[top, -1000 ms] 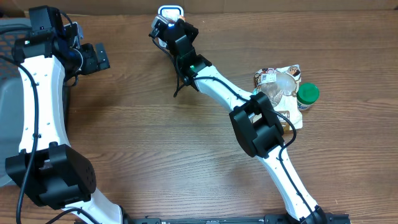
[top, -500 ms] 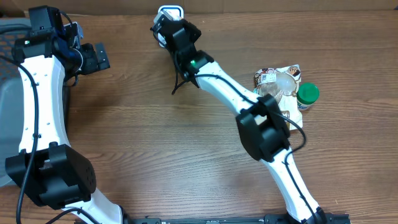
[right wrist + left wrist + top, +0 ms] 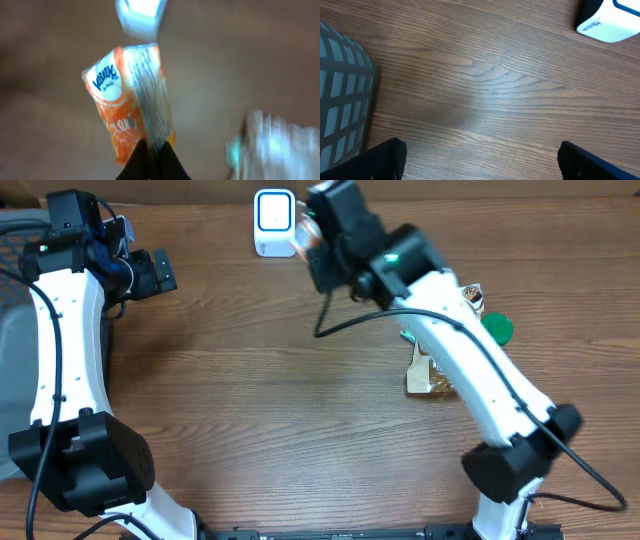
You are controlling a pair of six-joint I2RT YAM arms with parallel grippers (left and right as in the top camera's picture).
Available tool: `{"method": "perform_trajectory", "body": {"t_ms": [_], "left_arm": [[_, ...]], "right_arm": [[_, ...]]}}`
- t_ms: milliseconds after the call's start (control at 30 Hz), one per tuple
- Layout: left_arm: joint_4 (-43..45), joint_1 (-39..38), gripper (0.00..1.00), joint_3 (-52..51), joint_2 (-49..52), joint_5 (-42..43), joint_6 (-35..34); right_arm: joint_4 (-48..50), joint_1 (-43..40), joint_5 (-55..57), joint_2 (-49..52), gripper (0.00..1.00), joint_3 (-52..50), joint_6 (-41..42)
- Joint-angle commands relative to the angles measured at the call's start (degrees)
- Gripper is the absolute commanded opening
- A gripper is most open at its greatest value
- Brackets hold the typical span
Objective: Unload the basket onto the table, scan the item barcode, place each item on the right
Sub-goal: 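Carry the packet right and set it down beside the PanTree bag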
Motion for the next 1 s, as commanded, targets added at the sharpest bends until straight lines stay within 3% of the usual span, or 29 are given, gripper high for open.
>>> {"method": "perform_trajectory", "body": {"t_ms": [0, 133, 400, 567, 600, 667, 733, 800, 967], "left_arm": [[0.02, 0.20, 0.99, 0.26, 0.85, 0.37, -0.76], [0.02, 0.20, 1.00, 0.26, 0.85, 0.37, -0.76], [0.02, 0.20, 1.00, 0.26, 0.85, 0.35, -0.76], [0.02, 0.20, 1.00, 0.26, 0.85, 0.37, -0.76], [0.02, 0.20, 1.00, 0.26, 0.85, 0.37, -0.76], [0.02, 0.20, 0.99, 0.26, 0.85, 0.37, -0.76], [0.02, 0.20, 1.00, 0.26, 0.85, 0.37, -0.76], [0.02, 0.20, 1.00, 0.26, 0.85, 0.37, -0.76], [0.02, 0.20, 1.00, 0.26, 0.85, 0.37, -0.76]], "right_arm": [[-9.14, -3.50, -4.15, 1.46, 0.04, -1.20, 12.41], [-11.56, -5.90, -4.11, 3.39, 0.04, -7.50, 12.37], [1.84, -11.08, -1.60, 3.91, 0.04, -27.04, 12.39], [4.52, -14.69, 2.54, 3.91, 0.04, -30.47, 12.39], [4.48, -15.04, 2.32, 3.89, 0.07, -30.45, 12.39], [3.61, -15.41, 1.14, 3.87, 0.34, -29.90, 12.22], [2.08, -15.39, 0.85, 3.72, 0.48, -29.07, 11.72], [-0.66, -15.19, 0.85, 3.04, 0.52, -26.84, 11.65], [-6.95, -15.17, 0.31, -1.79, 0.50, -19.15, 11.52]]}}
